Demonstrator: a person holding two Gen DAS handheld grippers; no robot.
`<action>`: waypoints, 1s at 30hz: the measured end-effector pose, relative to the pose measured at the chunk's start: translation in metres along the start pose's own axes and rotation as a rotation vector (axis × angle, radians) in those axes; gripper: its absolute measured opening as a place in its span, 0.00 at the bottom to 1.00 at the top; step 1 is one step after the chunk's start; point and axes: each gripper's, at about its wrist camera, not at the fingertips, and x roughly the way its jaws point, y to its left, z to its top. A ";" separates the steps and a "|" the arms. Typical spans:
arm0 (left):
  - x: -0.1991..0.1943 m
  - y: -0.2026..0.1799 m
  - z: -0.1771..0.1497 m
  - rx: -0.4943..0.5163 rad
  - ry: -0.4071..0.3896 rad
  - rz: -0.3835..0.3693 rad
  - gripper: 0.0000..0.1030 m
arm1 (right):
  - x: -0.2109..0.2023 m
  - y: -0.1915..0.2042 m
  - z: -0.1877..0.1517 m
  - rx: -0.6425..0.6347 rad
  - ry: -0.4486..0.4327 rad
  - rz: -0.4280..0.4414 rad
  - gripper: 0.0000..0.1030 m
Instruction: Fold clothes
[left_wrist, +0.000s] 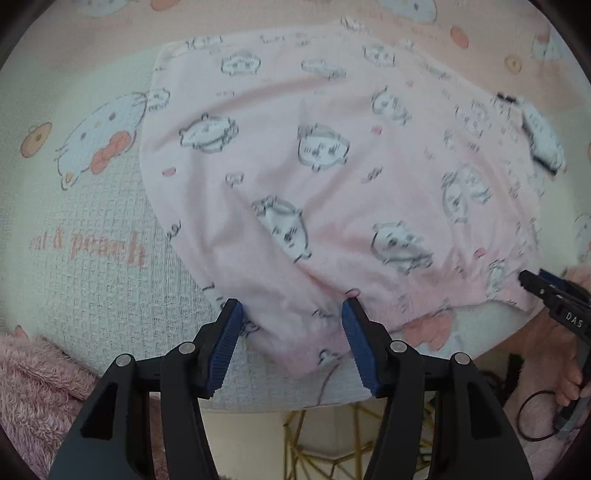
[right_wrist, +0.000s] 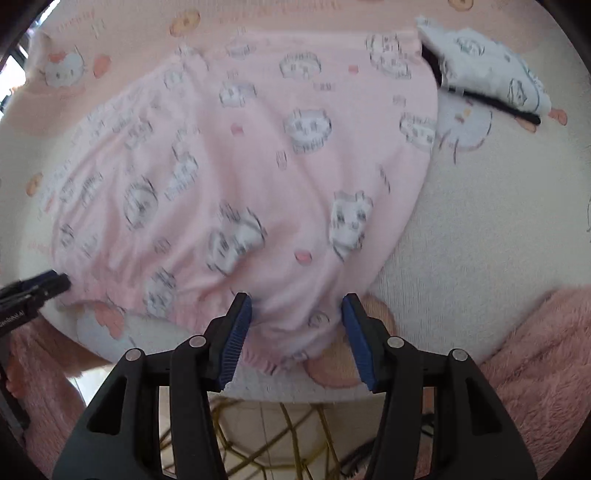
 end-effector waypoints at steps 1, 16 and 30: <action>-0.002 0.003 -0.002 -0.010 -0.004 -0.012 0.58 | -0.002 -0.003 -0.002 0.010 0.005 -0.011 0.51; -0.037 0.011 0.003 -0.136 -0.176 -0.400 0.58 | -0.005 -0.028 -0.003 0.156 0.037 0.201 0.16; -0.015 0.024 0.007 -0.207 -0.102 -0.331 0.58 | -0.035 0.141 0.100 -0.271 -0.039 0.340 0.05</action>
